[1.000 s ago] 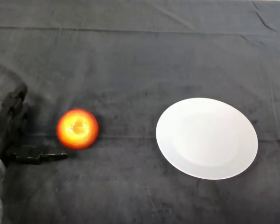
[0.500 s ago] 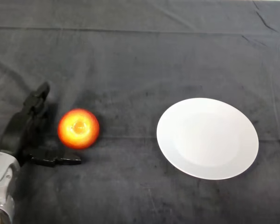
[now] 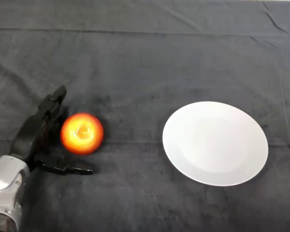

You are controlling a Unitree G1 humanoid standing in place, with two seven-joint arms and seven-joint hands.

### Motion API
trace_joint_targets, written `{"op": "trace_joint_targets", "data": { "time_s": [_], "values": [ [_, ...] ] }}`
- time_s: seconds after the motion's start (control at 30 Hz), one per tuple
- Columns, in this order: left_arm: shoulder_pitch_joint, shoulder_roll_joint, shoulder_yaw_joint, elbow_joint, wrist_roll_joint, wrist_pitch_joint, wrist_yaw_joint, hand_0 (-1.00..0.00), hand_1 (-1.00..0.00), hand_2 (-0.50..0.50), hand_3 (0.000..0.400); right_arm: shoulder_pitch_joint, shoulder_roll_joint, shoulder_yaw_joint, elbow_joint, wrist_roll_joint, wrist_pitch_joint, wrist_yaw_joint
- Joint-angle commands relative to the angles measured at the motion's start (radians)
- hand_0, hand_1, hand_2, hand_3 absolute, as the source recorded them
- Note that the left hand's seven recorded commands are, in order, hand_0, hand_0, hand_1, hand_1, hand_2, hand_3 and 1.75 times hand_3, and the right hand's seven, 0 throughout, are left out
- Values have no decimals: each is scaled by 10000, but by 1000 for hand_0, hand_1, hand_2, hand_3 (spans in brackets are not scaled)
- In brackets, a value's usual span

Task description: Move the apple to the plate

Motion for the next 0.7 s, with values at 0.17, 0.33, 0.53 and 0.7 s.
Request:
{"op": "trace_joint_targets", "data": {
  "time_s": [0.17, 0.33, 0.53, 0.7],
  "values": [
    [-108, -553, -723, -113, 575, -15, -126, -969, -788, -90, 387, 12, -134, -140, -87, 2, -14, -74],
    [-196, -527, -875, -103, 656, -57, -35, -1000, -933, -33, 400, 12, -135, -140, -86, 3, -14, -74],
    [-450, -441, -967, -110, 729, -37, 115, -1000, -976, -12, 400, 11, -135, -140, -85, 3, -13, -73],
    [-937, -388, -1022, -147, 808, 110, 229, -1000, -988, -6, 400, 11, -136, -139, -84, 4, -13, -73]
  ]
}}
